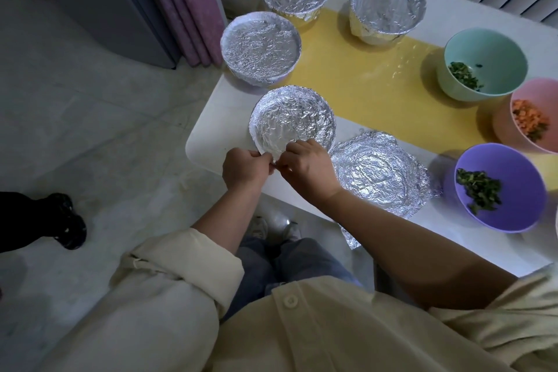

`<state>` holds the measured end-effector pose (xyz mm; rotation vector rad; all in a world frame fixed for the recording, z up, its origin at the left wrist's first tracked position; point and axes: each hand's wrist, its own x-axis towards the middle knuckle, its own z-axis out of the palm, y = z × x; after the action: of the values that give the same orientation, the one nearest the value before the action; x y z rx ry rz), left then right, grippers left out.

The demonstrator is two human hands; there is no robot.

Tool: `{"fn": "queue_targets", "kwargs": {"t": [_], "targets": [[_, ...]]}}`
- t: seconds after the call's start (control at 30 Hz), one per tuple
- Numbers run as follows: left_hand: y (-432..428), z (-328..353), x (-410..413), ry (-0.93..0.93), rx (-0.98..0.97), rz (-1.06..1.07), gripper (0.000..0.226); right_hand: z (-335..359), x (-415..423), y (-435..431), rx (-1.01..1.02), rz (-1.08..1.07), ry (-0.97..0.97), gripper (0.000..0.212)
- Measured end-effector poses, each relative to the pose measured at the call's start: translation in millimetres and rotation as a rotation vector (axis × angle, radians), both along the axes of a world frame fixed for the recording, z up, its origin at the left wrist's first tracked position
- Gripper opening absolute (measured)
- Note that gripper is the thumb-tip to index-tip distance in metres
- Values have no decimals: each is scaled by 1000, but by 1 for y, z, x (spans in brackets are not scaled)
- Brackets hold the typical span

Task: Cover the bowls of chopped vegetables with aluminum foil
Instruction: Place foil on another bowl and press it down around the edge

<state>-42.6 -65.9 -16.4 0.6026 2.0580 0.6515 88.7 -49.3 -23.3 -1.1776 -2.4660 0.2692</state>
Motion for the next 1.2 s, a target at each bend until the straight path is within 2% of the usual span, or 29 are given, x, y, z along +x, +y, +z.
{"fn": "queue_targets", "kwargs": {"t": [0.1,0.2,0.3,0.43,0.57,0.7,0.77,0.87,1.07,1.2], "targets": [[-4,3,-2,-37,-16,-10,18,0,-2,2,20,2,9,17],[-1,8,-4,87,-25,-112,17,-2,-4,1,2,4,19,17],[6,12,-10,90,-41,-145,22,-2,1,3,-15,47,32,15],[12,11,-23,65,-59,-193,18,0,22,4,-55,95,-11,32],[12,13,-24,58,-16,-150,16,0,23,4,-49,95,4,10],[7,8,-17,-87,49,125,27,0,8,10,-10,64,22,19],[5,6,-12,-131,19,178,30,0,2,10,-1,53,21,18],[3,2,-3,-198,-8,170,21,0,-4,7,-8,56,19,16],[8,-9,-5,-80,-2,63,20,-1,-6,6,-27,53,16,15],[11,2,-3,-167,-52,24,16,-3,-6,5,-43,44,-4,15]]}}
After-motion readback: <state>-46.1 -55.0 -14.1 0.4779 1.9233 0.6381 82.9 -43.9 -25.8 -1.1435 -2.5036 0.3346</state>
